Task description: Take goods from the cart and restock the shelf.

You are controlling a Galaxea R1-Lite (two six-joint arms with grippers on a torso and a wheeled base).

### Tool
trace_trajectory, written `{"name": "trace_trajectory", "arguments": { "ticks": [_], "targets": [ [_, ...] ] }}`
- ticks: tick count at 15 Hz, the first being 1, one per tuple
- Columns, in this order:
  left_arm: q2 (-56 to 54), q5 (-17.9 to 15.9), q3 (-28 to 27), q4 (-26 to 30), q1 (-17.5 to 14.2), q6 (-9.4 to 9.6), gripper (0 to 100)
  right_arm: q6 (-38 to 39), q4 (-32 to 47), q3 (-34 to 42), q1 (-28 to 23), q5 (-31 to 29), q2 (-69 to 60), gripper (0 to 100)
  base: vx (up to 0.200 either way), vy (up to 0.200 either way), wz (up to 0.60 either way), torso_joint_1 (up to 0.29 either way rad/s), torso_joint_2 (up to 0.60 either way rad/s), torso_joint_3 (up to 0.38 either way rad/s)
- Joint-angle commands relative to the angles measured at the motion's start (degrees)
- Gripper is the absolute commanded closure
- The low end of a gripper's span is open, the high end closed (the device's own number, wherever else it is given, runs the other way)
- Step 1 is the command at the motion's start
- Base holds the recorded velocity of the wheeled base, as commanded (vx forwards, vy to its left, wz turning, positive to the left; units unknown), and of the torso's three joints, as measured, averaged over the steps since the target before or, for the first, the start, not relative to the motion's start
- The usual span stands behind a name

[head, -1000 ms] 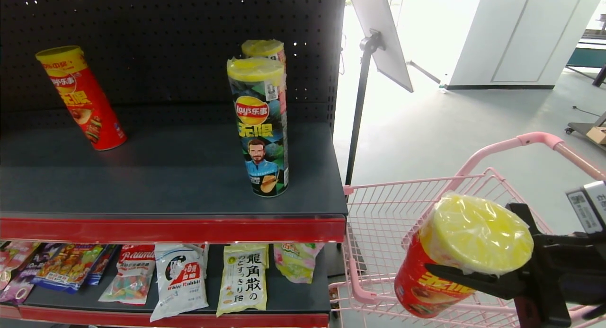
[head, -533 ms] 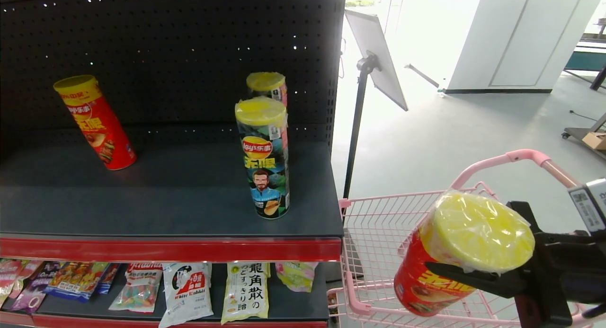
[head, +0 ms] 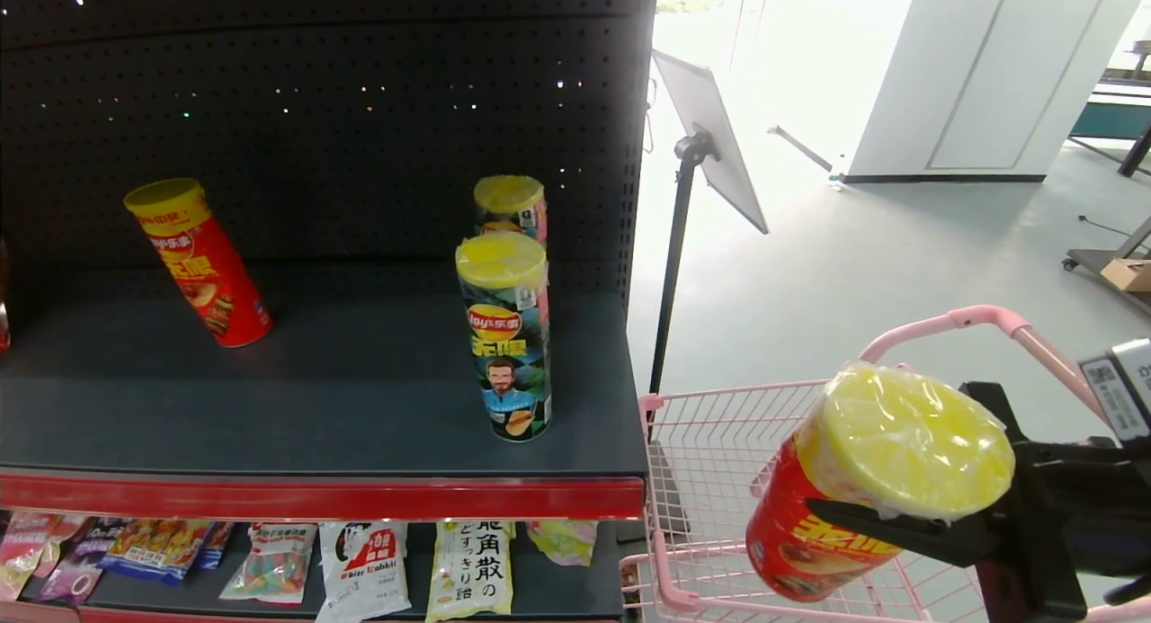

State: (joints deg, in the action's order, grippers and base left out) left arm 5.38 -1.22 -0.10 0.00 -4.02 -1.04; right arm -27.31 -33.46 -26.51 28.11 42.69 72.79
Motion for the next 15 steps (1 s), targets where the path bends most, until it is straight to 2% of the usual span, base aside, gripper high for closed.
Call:
{"name": "trace_trajectory", "arguments": {
  "ticks": [1, 9, 15],
  "targets": [
    [-0.01, -0.01, 0.01, 0.0, -0.02, -0.02, 0, -0.03, -0.02, 0.15, 0.01, 0.02, 0.16, 100, 0.0, 0.0, 0.0, 0.163, -0.36, -0.188],
    [-0.01, -0.01, 0.01, 0.0, -0.02, -0.02, 0, -0.11, -0.02, 2.96, 0.63, 0.2, -1.42, 100, 0.0, 0.0, 0.0, 0.149, -0.33, -0.173],
    [-0.01, -0.01, 0.01, 0.0, -0.02, -0.02, 0, -0.29, 0.06, 5.86, -0.16, 0.99, -1.69, 100, 0.0, 0.0, 0.0, 0.0, 0.0, 0.0]
  ]
}}
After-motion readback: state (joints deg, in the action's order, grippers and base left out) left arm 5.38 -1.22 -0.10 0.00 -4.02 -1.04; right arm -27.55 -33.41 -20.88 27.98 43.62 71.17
